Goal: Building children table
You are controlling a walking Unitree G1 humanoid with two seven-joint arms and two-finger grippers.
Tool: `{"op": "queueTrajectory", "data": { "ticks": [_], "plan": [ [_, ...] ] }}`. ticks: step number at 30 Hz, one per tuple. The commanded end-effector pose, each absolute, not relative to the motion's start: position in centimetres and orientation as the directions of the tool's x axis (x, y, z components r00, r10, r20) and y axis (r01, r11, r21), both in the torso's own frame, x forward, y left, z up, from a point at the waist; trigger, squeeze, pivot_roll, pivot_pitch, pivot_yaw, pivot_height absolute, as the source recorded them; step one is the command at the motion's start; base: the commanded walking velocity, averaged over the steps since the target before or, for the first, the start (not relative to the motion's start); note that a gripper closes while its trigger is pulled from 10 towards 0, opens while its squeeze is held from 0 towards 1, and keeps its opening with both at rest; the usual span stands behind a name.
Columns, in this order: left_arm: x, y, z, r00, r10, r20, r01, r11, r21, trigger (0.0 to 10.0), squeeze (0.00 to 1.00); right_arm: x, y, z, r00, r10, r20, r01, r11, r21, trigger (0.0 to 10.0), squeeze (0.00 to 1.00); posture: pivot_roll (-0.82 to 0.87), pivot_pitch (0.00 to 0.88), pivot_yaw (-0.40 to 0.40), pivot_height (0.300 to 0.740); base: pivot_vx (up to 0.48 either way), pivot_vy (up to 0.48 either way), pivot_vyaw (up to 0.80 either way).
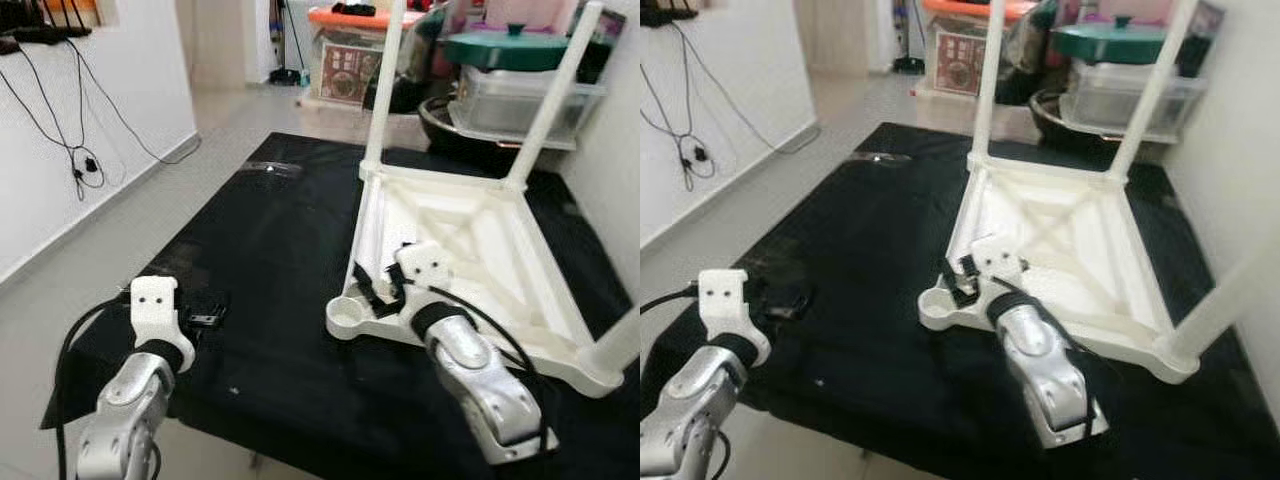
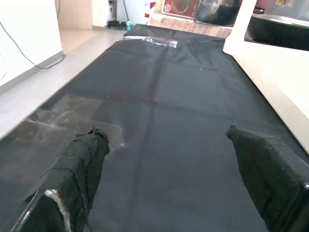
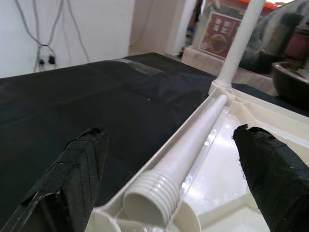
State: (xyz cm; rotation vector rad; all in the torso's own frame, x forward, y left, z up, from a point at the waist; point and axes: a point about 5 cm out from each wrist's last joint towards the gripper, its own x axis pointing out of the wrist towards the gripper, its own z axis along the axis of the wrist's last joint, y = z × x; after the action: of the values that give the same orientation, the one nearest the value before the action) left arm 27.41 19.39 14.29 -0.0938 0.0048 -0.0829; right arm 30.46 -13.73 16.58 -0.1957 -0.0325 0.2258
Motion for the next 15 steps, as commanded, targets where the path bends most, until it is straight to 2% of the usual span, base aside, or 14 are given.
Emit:
{"op": "queueTrajectory", "data": {
  "ticks": [1, 3, 8, 11, 13, 15],
  "plan": [
    [27.6, 19.3, 14.4, 0.996, -0.093, 0.000, 0.093, 0.991, -0.093, 10.0, 0.00, 30.6, -13.7, 16.6, 0.976, 0.216, 0.020, -0.208, 0.956, -0.206, 10.0, 0.00, 0.06, 0.000, -0.081, 0.740, 0.000, 0.480, 0.00],
    [27.7, 19.2, 14.4, 0.995, -0.100, 0.001, 0.100, 0.994, -0.047, 10.0, 0.00, 30.7, -13.9, 16.5, 0.979, 0.203, 0.018, -0.194, 0.958, -0.213, 10.0, 0.00, 0.06, 0.000, -0.081, 0.740, 0.000, 0.000, 0.00],
    [27.6, 19.3, 14.5, 0.995, -0.099, 0.018, 0.100, 0.992, -0.075, 10.0, 0.00, 30.8, -14.5, 16.1, 0.987, 0.158, 0.006, -0.152, 0.959, -0.239, 10.0, 0.00, 0.05, 0.000, -0.080, 0.740, 0.000, 0.000, 0.00],
    [27.7, 19.3, 14.6, 0.995, -0.102, 0.017, 0.103, 0.991, -0.081, 10.0, 0.00, 31.0, -14.8, 16.1, 0.990, 0.140, 0.014, -0.128, 0.937, -0.326, 10.0, 0.00, 0.05, 0.000, -0.080, 0.740, 0.000, 0.000, 0.00],
    [27.7, 19.3, 14.6, 0.995, -0.102, 0.017, 0.103, 0.991, -0.081, 10.0, 0.00, 31.0, -14.8, 16.1, 0.990, 0.140, 0.014, -0.128, 0.937, -0.326, 10.0, 0.00, 0.05, 0.000, -0.080, 0.740, 0.000, 0.000, 0.00],
    [27.7, 19.4, 14.6, 0.995, -0.100, 0.019, 0.102, 0.991, -0.091, 10.0, 0.00, 31.1, -14.6, 16.3, 0.985, 0.172, 0.032, -0.144, 0.903, -0.405, 10.0, 0.00, 0.05, 0.000, -0.080, 0.740, 0.000, 0.000, 0.00]
  ]
}}
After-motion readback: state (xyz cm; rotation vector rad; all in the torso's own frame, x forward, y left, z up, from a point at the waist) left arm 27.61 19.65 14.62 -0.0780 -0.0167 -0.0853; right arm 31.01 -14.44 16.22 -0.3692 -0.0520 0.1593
